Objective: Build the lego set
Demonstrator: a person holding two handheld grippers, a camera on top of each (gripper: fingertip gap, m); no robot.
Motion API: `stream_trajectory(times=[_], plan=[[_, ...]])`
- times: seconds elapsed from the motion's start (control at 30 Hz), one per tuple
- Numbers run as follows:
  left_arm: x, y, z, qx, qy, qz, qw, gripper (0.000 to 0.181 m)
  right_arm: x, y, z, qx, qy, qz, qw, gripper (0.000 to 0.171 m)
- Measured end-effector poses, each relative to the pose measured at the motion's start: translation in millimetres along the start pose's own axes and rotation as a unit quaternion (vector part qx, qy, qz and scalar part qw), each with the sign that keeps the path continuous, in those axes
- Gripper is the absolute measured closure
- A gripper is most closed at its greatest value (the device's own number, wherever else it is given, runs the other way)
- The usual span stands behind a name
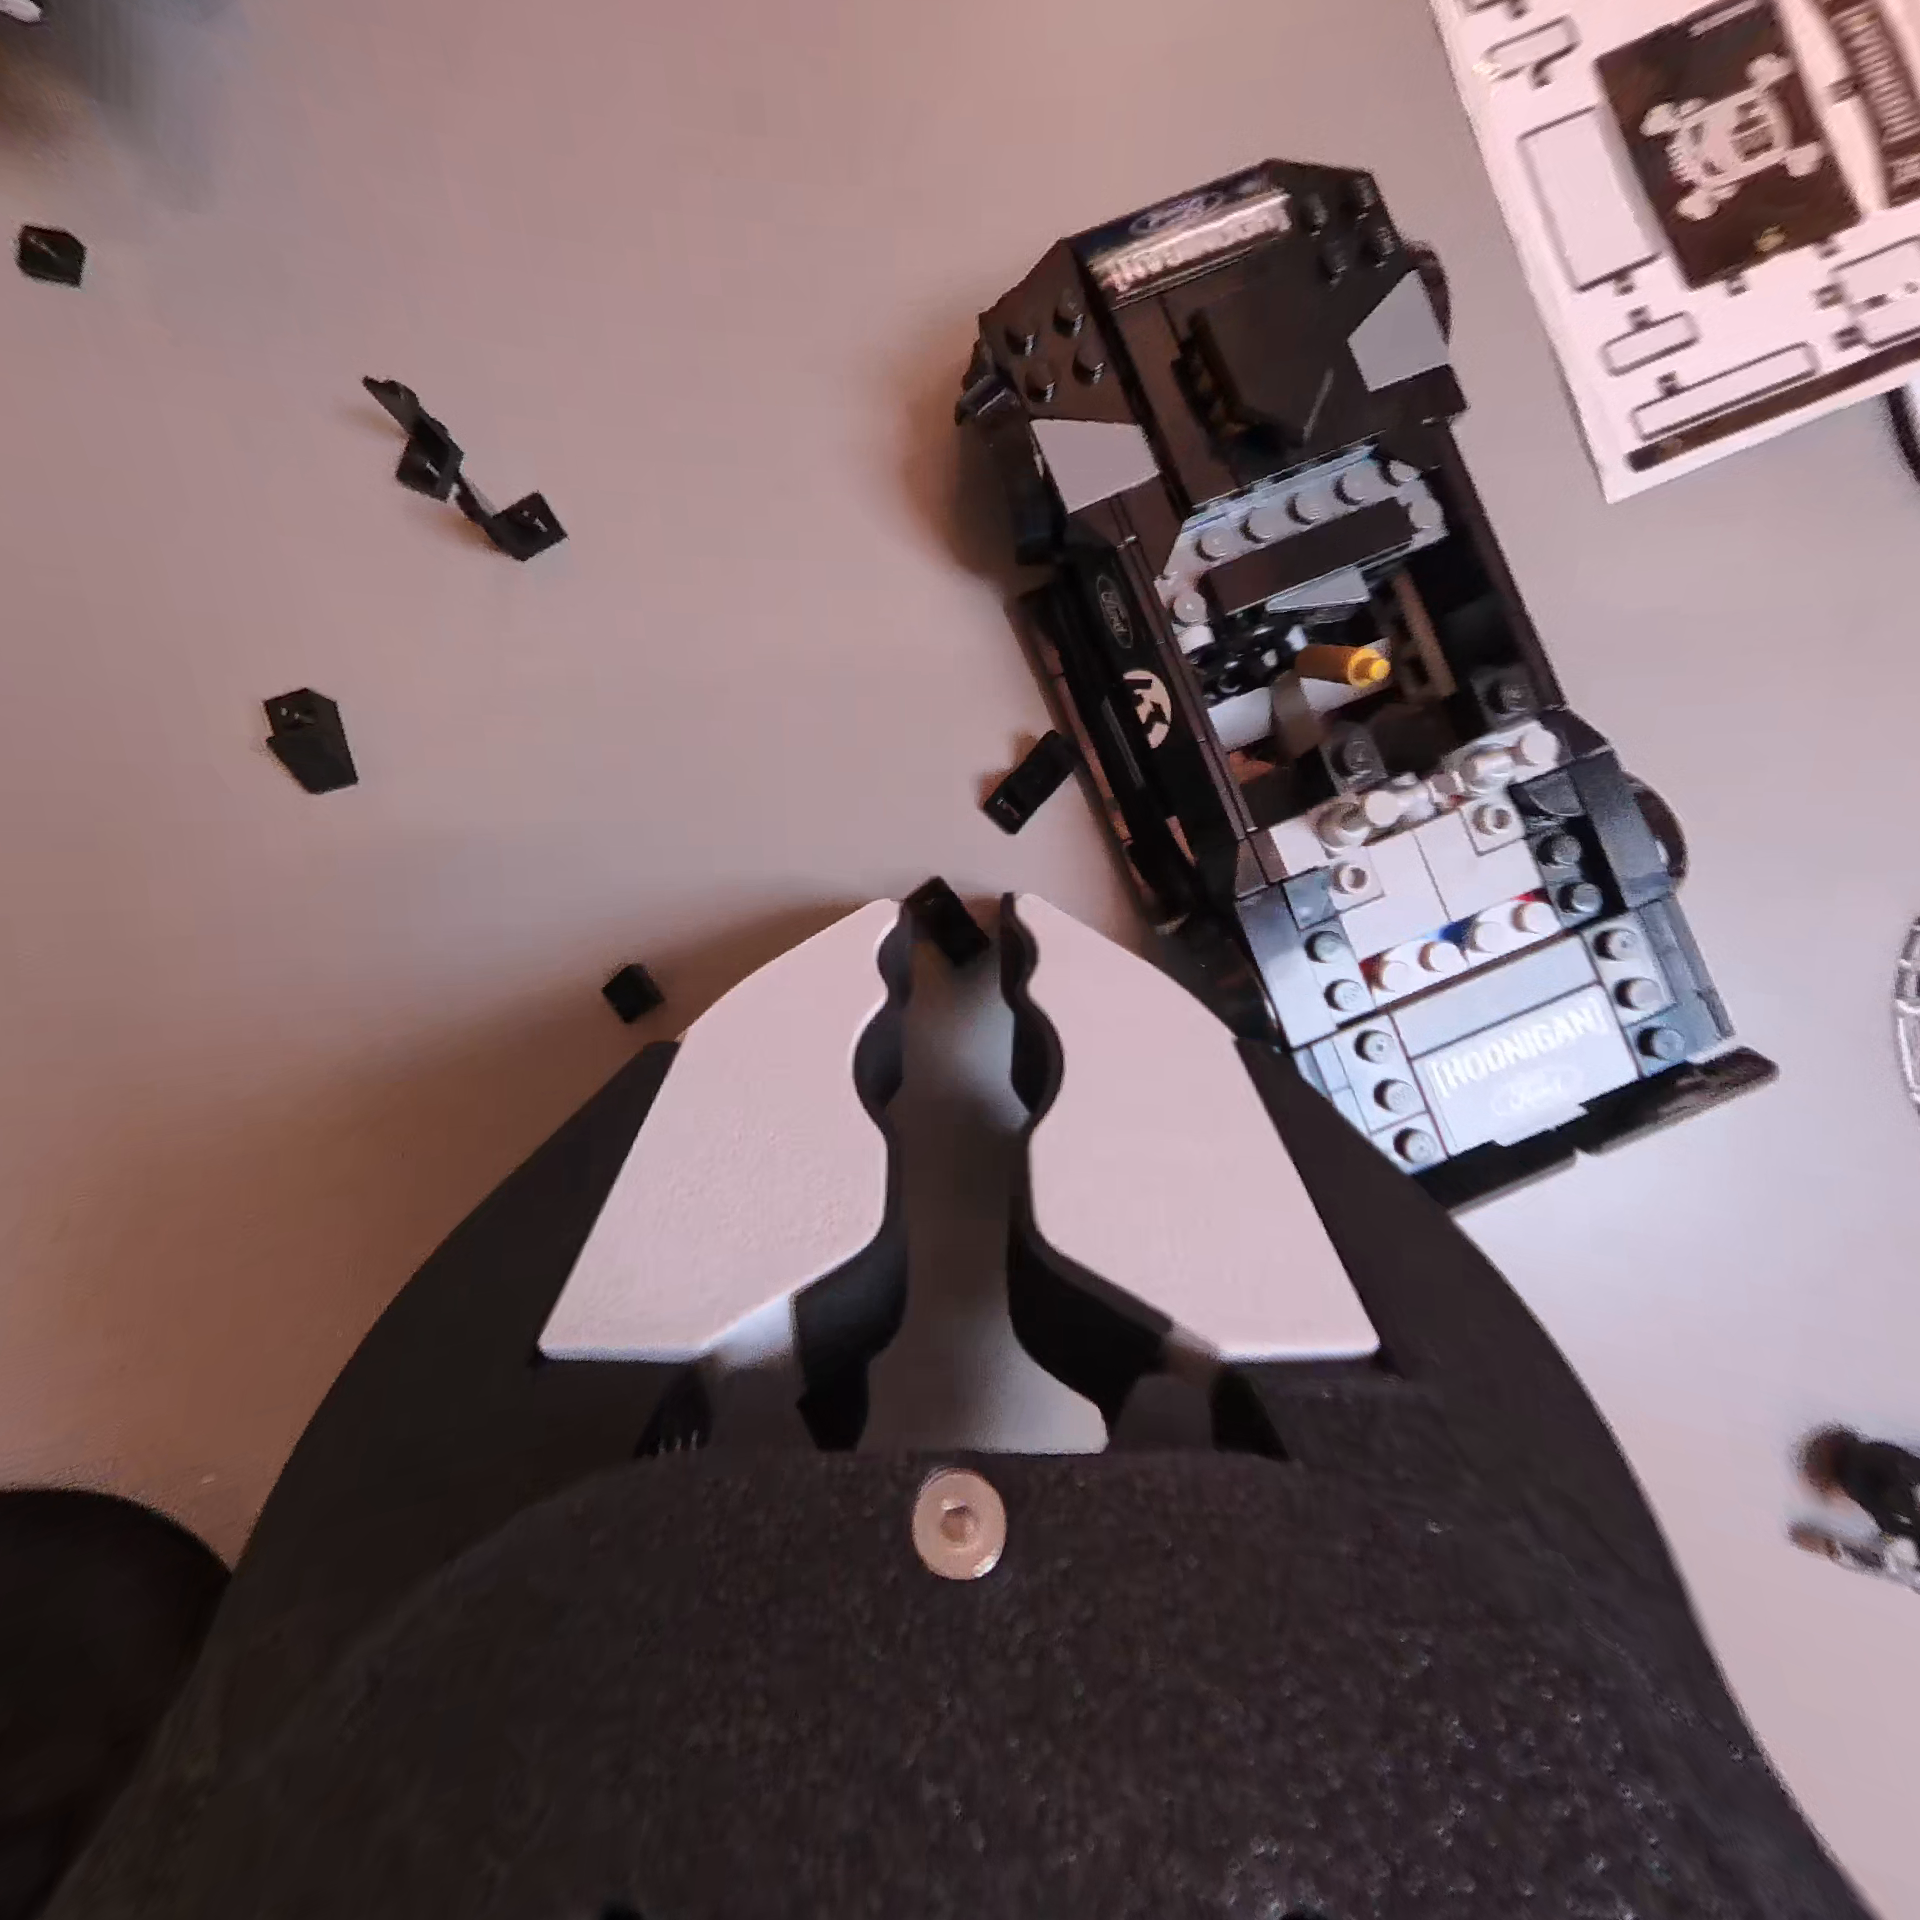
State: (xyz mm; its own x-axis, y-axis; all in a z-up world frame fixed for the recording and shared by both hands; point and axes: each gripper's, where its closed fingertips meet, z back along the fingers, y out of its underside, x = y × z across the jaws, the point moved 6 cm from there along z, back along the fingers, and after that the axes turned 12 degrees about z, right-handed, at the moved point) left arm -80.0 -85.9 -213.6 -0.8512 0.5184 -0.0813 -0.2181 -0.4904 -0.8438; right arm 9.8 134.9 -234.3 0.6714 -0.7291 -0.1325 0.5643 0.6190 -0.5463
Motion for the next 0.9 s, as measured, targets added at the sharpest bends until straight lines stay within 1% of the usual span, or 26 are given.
stream_trajectory(times=[0.07, 0.2, 0.33, 0.43, 0.53, 0.63, 0.7, 0.77, 0.9], plan=[[0, 0, 0, 0.0, 0.0, -0.001, 1.0, 0.172, 0, -1, 0, 0.007, -0.006, 0.009, 1.0, 0.162], [-1, 0, 0, 0.0, -0.001, -0.004, 1.0, 0.172, 3, -1, 1, 0.005, -0.003, 0.007, 1.0, 0.163], [-1, -1, 0, -0.002, -0.005, -0.008, 1.0, 0.173, 11, -8, 12, -0.015, 0.01, 0.004, 1.0, 0.163], [-2, -2, -1, -0.002, -0.006, -0.01, 1.0, 0.173, 24, -16, 22, -0.023, 0.014, 0.016, 1.0, 0.163], [-3, -2, -2, 0.0, -0.007, -0.013, 1.0, 0.173, 44, -23, 25, -0.024, -0.007, 0.027, 0.999, 0.163], [-3, -2, -2, 0.0, -0.01, -0.015, 1.0, 0.173, 66, -26, 22, -0.01, -0.029, 0.042, 0.999, 0.163], [-3, -2, -2, 0.002, -0.012, -0.016, 1.0, 0.173, 76, -23, 17, 0.01, -0.028, 0.054, 0.998, 0.163], [-3, -2, -3, 0.003, -0.014, -0.016, 1.0, 0.173, 81, -19, 13, 0.026, -0.025, 0.055, 0.998, 0.163], [-3, -1, -4, 0.006, -0.015, -0.017, 1.0, 0.173, 80, -13, 7, 0.028, -0.021, 0.039, 0.999, 0.163]])
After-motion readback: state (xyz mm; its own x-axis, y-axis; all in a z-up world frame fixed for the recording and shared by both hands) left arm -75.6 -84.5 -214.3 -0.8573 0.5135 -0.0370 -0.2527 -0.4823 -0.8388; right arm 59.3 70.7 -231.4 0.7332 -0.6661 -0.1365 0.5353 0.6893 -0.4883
